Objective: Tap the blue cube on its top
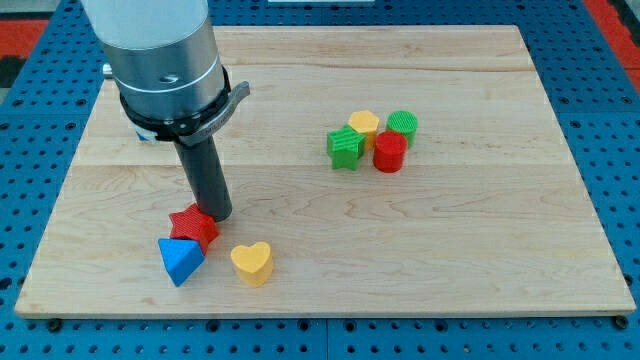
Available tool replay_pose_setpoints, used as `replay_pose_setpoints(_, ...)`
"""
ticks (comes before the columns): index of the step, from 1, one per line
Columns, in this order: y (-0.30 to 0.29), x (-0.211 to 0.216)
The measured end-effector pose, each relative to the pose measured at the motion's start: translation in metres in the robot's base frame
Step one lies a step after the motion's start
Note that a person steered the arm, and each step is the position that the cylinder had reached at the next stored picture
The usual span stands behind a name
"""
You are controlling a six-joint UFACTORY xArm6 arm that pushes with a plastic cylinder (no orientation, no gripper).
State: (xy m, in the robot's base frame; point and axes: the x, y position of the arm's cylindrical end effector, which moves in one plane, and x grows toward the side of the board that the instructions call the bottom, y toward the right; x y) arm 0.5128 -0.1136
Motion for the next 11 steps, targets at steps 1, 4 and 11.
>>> replay_pose_setpoints(1,0.001,0.000)
replay_pose_setpoints(4,0.014,-0.071)
replay_pose_setpoints(11,-0.119,-0.102)
